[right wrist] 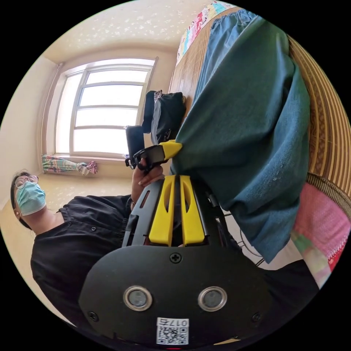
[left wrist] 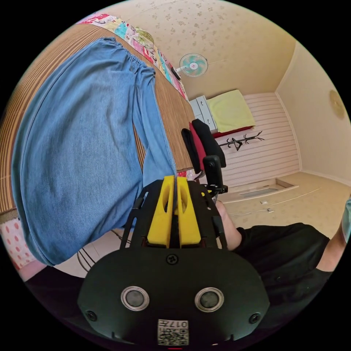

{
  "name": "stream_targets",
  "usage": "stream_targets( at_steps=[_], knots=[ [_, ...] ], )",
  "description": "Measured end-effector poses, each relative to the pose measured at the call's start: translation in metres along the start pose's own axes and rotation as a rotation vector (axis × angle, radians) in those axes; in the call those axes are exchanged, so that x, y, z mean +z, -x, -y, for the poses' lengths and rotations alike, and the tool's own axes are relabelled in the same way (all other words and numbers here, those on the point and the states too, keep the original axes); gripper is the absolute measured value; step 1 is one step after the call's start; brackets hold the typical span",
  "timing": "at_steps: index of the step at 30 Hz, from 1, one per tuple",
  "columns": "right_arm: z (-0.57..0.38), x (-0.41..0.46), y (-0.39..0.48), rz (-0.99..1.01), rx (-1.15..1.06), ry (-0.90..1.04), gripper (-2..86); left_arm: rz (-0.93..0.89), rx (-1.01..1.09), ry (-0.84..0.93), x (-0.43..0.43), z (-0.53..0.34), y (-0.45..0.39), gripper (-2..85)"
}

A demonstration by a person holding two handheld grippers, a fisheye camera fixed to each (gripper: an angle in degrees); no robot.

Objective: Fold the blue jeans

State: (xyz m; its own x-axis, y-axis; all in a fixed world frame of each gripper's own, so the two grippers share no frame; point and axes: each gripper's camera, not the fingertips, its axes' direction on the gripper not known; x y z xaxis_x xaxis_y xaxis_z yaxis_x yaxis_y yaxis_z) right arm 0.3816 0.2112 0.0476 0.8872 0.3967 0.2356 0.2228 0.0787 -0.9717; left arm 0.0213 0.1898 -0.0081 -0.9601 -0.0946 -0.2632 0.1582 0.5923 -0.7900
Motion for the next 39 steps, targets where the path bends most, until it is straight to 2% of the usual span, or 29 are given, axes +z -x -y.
stream_targets(
  at_steps=[4, 6, 13, 20, 25, 29, 32, 35, 39],
  knots=[
    [0.016, -0.026, 0.002, -0.02, -0.105, 0.098, 3.5, -0.008, 0.032, 0.007, -0.009, 0.0, -0.02, -0.9],
    [0.03, -0.049, 0.001, -0.089, -0.118, 0.08, 4.3, -0.02, 0.041, 0.011, -0.009, 0.0, -0.026, -0.9],
    [0.158, -0.162, -0.048, -0.354, 0.015, -0.316, 8.4, -0.076, 0.049, 0.008, -0.007, -0.011, -0.039, -1.0],
    [0.299, -0.163, -0.145, -0.589, 0.251, -0.432, 10.9, -0.075, 0.043, 0.011, -0.022, -0.013, -0.051, -0.9],
    [0.334, -0.138, -0.171, -0.752, 0.339, -0.452, 10.0, -0.065, 0.038, 0.006, -0.035, -0.014, -0.06, -1.0],
    [0.35, -0.106, -0.144, -0.87, 0.215, -0.462, 3.5, -0.05, 0.049, 0.013, -0.04, -0.017, -0.07, -1.0],
    [0.364, -0.069, -0.101, -1.054, 0.069, -0.424, 2.3, -0.038, 0.066, 0.017, -0.043, -0.021, -0.082, -1.0],
    [0.366, -0.028, -0.047, -1.189, -0.103, -0.482, 1.7, -0.06, 0.062, -0.026, -0.06, -0.033, -0.093, -1.0],
    [0.38, 0.026, 0.008, -1.186, -0.288, -0.544, 1.2, -0.098, 0.04, -0.132, -0.105, -0.053, -0.102, -0.9]
  ],
)
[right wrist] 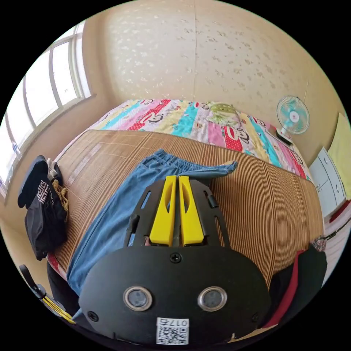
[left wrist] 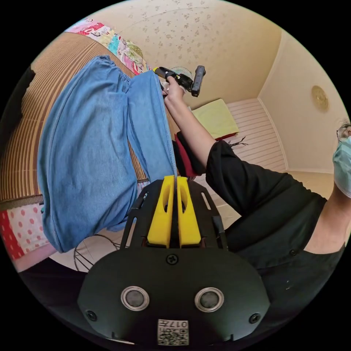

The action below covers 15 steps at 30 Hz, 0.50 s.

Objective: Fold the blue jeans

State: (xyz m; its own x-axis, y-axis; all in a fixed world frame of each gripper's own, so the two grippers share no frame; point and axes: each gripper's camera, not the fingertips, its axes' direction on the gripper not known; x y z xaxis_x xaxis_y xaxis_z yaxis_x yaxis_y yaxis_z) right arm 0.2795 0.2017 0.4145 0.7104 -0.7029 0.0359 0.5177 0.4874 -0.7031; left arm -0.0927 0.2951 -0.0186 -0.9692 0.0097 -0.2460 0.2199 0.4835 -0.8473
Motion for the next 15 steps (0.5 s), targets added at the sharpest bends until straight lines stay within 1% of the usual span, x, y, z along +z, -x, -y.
stream_targets(
  at_steps=[3, 4, 5, 7, 8, 10, 12, 14, 15],
  knots=[
    [0.023, 0.01, 0.058, 0.117, -0.062, -0.045, 0.9, 0.07, -0.023, -0.084, -0.047, -0.013, -0.008, -0.9],
    [0.031, 0.023, 0.081, 0.16, -0.081, -0.033, 0.9, 0.14, -0.038, -0.102, -0.064, -0.017, -0.008, -0.9],
    [0.039, 0.043, 0.101, 0.198, -0.081, 0.01, 0.9, 0.231, -0.056, -0.117, -0.078, -0.021, -0.004, -0.9],
    [0.044, 0.083, 0.12, 0.251, -0.042, 0.096, 0.9, 0.339, -0.125, -0.109, -0.093, -0.025, 0.015, -0.8],
    [0.041, 0.109, 0.127, 0.286, -0.008, 0.166, 1.0, 0.341, -0.178, -0.098, -0.099, -0.026, 0.032, -0.8],
    [0.029, 0.13, 0.131, 0.326, 0.047, 0.241, 1.3, 0.294, -0.229, -0.1, -0.105, -0.031, 0.055, -0.8],
    [0.008, 0.122, 0.133, 0.391, 0.047, 0.237, 1.4, 0.303, -0.248, -0.109, -0.108, -0.036, 0.067, -0.7],
    [-0.03, 0.089, 0.138, 0.477, -0.048, 0.238, 1.4, 0.369, -0.205, -0.076, -0.105, -0.037, 0.067, -0.5],
    [-0.043, 0.078, 0.138, 0.491, -0.074, 0.243, 1.4, 0.372, -0.193, -0.068, -0.103, -0.037, 0.067, -0.4]
  ],
)
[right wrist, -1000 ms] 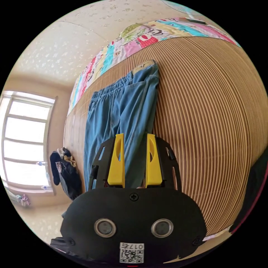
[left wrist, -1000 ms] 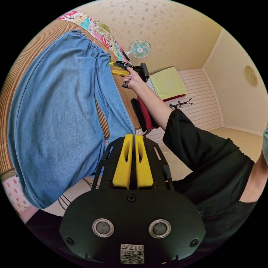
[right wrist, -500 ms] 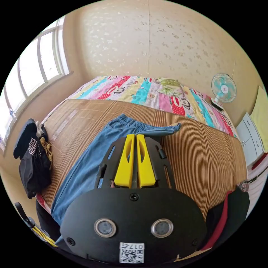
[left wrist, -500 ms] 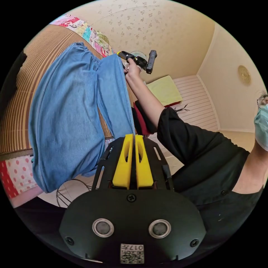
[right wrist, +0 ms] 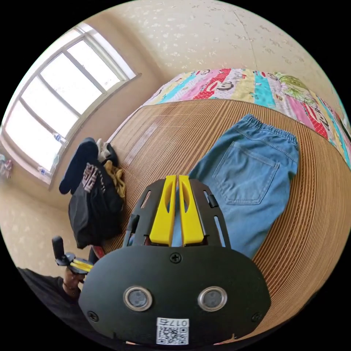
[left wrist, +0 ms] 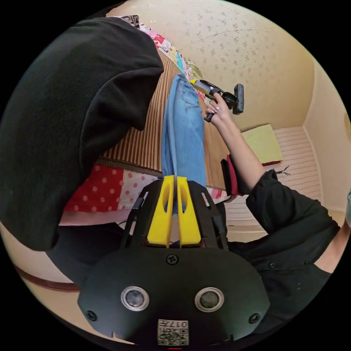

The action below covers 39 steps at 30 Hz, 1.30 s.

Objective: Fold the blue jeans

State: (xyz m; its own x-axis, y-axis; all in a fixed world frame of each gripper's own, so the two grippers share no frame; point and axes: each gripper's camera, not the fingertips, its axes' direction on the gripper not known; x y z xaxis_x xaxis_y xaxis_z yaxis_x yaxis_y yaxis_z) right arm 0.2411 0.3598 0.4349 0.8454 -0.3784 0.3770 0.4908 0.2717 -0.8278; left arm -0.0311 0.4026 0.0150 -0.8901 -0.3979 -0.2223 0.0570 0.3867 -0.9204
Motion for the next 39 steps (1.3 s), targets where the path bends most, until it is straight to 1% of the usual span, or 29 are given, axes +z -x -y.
stream_targets(
  at_steps=[2, 3, 4, 5, 6, 8, 9, 11, 13, 14, 18, 20, 23, 25, 27, 28, 30, 32, 34, 36, 38, 39],
  knots=[
    [-0.07, -0.029, 0.018, 0.02, -0.091, 0.049, 1.3, -0.055, 0.033, 0.006, 0.004, -0.002, 0.002, 0.4],
    [-0.089, -0.037, 0.021, 0.02, -0.106, 0.061, 1.3, -0.074, 0.036, 0.005, 0.005, -0.003, 0.003, 0.6],
    [-0.129, -0.054, 0.024, 0.023, -0.118, 0.084, 1.4, -0.118, 0.041, 0.006, 0.006, -0.005, 0.007, 2.5],
    [-0.169, -0.069, 0.023, 0.041, -0.107, 0.108, 1.6, -0.158, 0.05, 0.01, 0.008, -0.006, 0.009, 3.9],
    [-0.188, -0.076, 0.021, 0.056, -0.092, 0.121, 1.6, -0.172, 0.054, 0.015, 0.009, -0.007, 0.01, 4.4],
    [-0.263, -0.098, 0.008, 0.121, 0.004, 0.158, 2.2, -0.173, 0.075, 0.041, 0.013, -0.012, 0.011, 5.1],
    [-0.28, -0.102, 0.005, 0.136, 0.03, 0.161, 2.3, -0.165, 0.085, 0.055, 0.015, -0.014, 0.01, 5.2],
    [-0.341, -0.114, -0.002, 0.193, 0.145, 0.118, 2.8, -0.149, 0.195, 0.092, 0.021, -0.023, -0.004, 5.2],
    [-0.371, -0.114, -0.001, 0.22, 0.206, 0.116, 3.4, -0.12, 0.25, 0.12, 0.027, -0.031, -0.016, 5.1],
    [-0.384, -0.119, 0.0, 0.214, 0.257, 0.098, 3.8, -0.095, 0.237, 0.139, 0.032, -0.036, -0.017, 5.0],
    [-0.404, -0.136, 0.005, 0.149, 0.352, 0.029, 5.7, -0.083, 0.196, 0.182, 0.042, -0.045, -0.015, 5.6],
    [-0.406, -0.144, 0.01, 0.119, 0.38, 0.012, 6.6, -0.049, 0.209, 0.157, 0.034, -0.054, -0.02, 6.1],
    [-0.399, -0.149, 0.014, 0.124, 0.383, 0.018, 7.8, -0.024, 0.248, 0.091, 0.016, -0.067, -0.027, 6.4],
    [-0.393, -0.153, 0.016, 0.131, 0.389, 0.016, 8.5, -0.013, 0.284, 0.096, 0.013, -0.071, -0.03, 7.7],
    [-0.387, -0.16, 0.02, 0.098, 0.394, 0.02, 8.5, 0.035, 0.32, 0.129, 0.016, -0.071, -0.036, 10.8],
    [-0.385, -0.165, 0.021, 0.078, 0.402, 0.019, 8.1, 0.093, 0.352, 0.157, 0.019, -0.071, -0.044, 13.1],
    [-0.383, -0.171, 0.022, 0.089, 0.409, 0.011, 7.3, 0.177, 0.417, 0.17, 0.022, -0.072, -0.059, 13.6],
    [-0.38, -0.174, 0.024, 0.151, 0.409, 0.018, 6.5, 0.223, 0.493, 0.202, 0.029, -0.074, -0.075, 12.6],
    [-0.378, -0.172, 0.028, 0.151, 0.407, 0.048, 5.7, 0.232, 0.526, 0.251, 0.038, -0.073, -0.08, 10.1],
    [-0.373, -0.173, 0.032, 0.157, 0.39, 0.066, 4.6, 0.289, 0.514, 0.299, 0.047, -0.07, -0.079, 6.8],
    [-0.365, -0.185, 0.033, 0.154, 0.377, 0.073, 3.4, 0.382, 0.478, 0.341, 0.047, -0.063, -0.072, 2.2],
    [-0.364, -0.188, 0.032, 0.159, 0.375, 0.075, 3.3, 0.385, 0.476, 0.348, 0.045, -0.061, -0.071, 1.0]
  ],
)
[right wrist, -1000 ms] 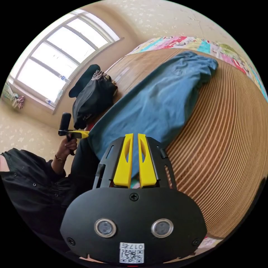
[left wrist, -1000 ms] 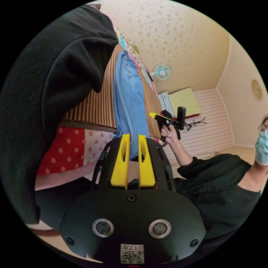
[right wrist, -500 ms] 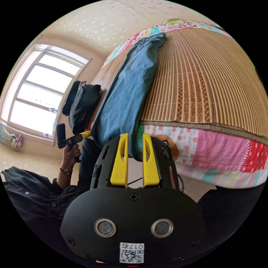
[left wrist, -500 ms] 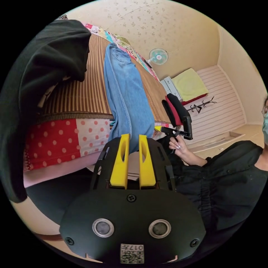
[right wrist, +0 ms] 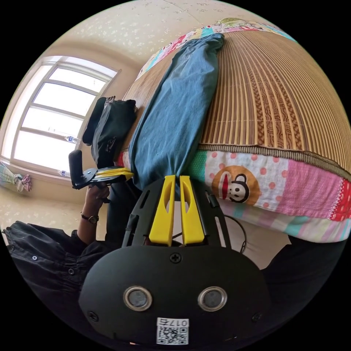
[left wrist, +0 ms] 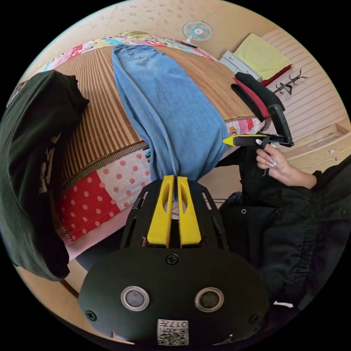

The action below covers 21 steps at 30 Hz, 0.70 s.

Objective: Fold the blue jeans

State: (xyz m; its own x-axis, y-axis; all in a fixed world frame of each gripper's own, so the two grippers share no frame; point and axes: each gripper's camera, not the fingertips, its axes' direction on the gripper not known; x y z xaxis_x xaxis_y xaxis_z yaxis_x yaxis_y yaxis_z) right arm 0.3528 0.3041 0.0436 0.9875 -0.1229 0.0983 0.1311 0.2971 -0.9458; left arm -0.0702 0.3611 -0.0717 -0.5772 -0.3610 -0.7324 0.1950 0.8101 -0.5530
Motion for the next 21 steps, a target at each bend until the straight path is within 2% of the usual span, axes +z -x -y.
stream_targets(
  at_steps=[3, 5, 6, 8, 10, 11, 12, 13, 14, 18, 21],
  knots=[
    [0.006, -0.022, -0.015, 0.126, 0.084, 0.009, 2.7, -0.06, -0.013, -0.027, -0.026, -0.004, 0.016, -0.2],
    [0.006, -0.041, -0.035, 0.316, 0.197, 0.0, 2.3, -0.31, -0.005, -0.147, -0.061, -0.01, 0.031, -0.6],
    [0.006, -0.046, -0.039, 0.36, 0.218, -0.006, 2.2, -0.386, -0.001, -0.195, -0.072, -0.013, 0.034, -0.6],
    [0.006, -0.065, -0.047, 0.466, 0.257, -0.037, 2.0, -0.677, -0.006, -0.382, -0.1, -0.026, 0.054, -0.7],
    [0.008, -0.078, -0.049, 0.463, 0.253, -0.056, 2.0, -0.878, -0.053, -0.467, -0.099, -0.034, 0.079, -0.8],
    [0.01, -0.084, -0.05, 0.422, 0.25, -0.062, 2.0, -0.921, -0.144, -0.459, -0.088, -0.039, 0.099, -0.8],
    [0.011, -0.085, -0.051, 0.394, 0.257, -0.057, 2.0, -0.901, -0.217, -0.425, -0.08, -0.041, 0.108, -0.8],
    [0.013, -0.085, -0.054, 0.348, 0.286, -0.036, 2.0, -0.797, -0.335, -0.329, -0.068, -0.045, 0.12, -0.8],
    [0.016, -0.085, -0.054, 0.332, 0.297, -0.017, 2.0, -0.687, -0.367, -0.266, -0.067, -0.046, 0.121, -0.8],
    [0.022, -0.09, -0.034, 0.281, 0.24, -0.001, 2.1, -0.588, -0.343, -0.224, -0.071, -0.039, 0.105, -0.7],
    [0.029, -0.088, -0.023, 0.162, 0.209, 0.061, 2.3, -0.494, -0.46, -0.112, -0.058, -0.037, 0.116, -0.5]
  ],
)
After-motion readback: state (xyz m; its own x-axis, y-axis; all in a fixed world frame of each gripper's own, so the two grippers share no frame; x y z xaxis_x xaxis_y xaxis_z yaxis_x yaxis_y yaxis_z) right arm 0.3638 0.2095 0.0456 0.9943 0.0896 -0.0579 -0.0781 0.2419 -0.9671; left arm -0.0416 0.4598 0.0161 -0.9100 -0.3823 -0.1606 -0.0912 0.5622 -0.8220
